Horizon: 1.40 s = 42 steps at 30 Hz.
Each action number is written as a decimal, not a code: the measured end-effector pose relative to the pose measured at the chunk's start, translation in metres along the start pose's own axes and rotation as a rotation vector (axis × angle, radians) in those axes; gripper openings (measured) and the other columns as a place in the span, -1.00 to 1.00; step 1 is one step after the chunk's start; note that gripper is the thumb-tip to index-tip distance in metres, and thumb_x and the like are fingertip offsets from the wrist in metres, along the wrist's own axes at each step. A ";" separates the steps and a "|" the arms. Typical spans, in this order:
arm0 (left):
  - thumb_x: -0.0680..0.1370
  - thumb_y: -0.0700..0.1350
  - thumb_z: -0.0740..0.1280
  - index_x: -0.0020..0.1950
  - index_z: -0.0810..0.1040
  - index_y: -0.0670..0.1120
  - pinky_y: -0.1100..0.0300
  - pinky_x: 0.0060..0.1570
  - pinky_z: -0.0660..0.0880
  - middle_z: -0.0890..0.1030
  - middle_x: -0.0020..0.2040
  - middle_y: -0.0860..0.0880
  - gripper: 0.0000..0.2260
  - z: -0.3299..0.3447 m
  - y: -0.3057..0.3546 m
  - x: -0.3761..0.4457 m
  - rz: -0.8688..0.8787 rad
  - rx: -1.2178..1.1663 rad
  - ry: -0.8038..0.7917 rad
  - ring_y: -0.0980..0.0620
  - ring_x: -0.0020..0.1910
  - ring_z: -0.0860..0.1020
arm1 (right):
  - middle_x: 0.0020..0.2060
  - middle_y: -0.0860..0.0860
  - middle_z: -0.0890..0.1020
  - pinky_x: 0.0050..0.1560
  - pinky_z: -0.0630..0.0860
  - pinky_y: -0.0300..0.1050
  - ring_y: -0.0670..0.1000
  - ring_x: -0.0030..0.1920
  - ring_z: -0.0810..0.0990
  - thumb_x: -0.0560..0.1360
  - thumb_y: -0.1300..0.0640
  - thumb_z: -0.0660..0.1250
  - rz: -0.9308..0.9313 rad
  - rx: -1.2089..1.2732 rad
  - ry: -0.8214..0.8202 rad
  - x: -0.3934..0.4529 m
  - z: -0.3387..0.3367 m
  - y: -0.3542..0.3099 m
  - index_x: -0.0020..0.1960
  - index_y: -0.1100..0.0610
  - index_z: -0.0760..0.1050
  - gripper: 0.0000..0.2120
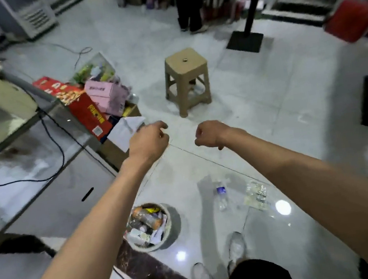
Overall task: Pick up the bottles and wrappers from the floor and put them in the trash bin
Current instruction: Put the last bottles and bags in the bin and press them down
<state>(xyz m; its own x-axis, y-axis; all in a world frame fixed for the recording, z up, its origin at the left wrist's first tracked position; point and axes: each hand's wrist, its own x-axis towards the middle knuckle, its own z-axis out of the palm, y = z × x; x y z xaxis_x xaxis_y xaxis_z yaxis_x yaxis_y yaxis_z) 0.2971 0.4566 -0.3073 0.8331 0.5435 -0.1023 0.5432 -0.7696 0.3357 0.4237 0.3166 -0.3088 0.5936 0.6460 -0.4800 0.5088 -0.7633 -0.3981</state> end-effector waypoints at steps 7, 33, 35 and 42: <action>0.54 -0.07 0.21 0.31 0.50 0.09 0.10 0.03 0.44 0.62 0.18 0.03 -0.65 0.030 0.157 -0.040 0.244 0.033 -0.065 -0.07 0.19 0.54 | 0.06 0.06 0.48 -0.20 0.67 0.06 0.16 0.08 0.53 0.50 0.08 0.28 0.343 0.270 0.194 -0.138 -0.044 0.175 0.26 0.15 0.46 -0.65; 0.55 -0.10 0.21 0.31 0.50 0.05 0.13 0.04 0.47 0.61 0.15 0.00 -0.67 0.124 0.375 -0.070 0.445 0.092 -0.228 -0.03 0.13 0.56 | 0.00 0.08 0.54 -0.29 0.61 -0.09 0.11 -0.18 0.62 0.50 0.07 0.33 0.570 0.379 0.273 -0.261 -0.034 0.426 0.29 0.09 0.46 -0.63; 0.55 -0.10 0.21 0.31 0.50 0.05 0.13 0.03 0.48 0.62 0.15 0.00 -0.67 0.147 0.383 -0.038 0.448 0.098 -0.268 -0.03 0.11 0.56 | -0.04 0.05 0.51 -0.31 0.62 -0.10 0.11 -0.14 0.62 0.48 0.05 0.31 0.601 0.384 0.243 -0.243 -0.037 0.444 0.28 0.08 0.46 -0.62; 0.55 -0.13 0.20 0.33 0.48 0.05 0.13 0.06 0.48 0.61 0.15 0.00 -0.65 0.233 0.409 0.057 0.463 0.118 -0.396 -0.05 0.15 0.55 | 0.02 0.07 0.53 -0.06 0.58 -0.02 0.08 -0.05 0.53 0.51 -0.01 0.27 0.721 0.409 0.150 -0.157 -0.041 0.510 0.30 0.12 0.45 -0.61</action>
<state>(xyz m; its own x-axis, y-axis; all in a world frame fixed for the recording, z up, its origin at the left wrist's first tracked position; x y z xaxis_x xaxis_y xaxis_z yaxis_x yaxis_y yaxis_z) 0.5908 0.0949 -0.3942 0.9480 -0.0041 -0.3182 0.1048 -0.9401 0.3244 0.6158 -0.1738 -0.4046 0.7780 -0.0290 -0.6276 -0.2756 -0.9134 -0.2994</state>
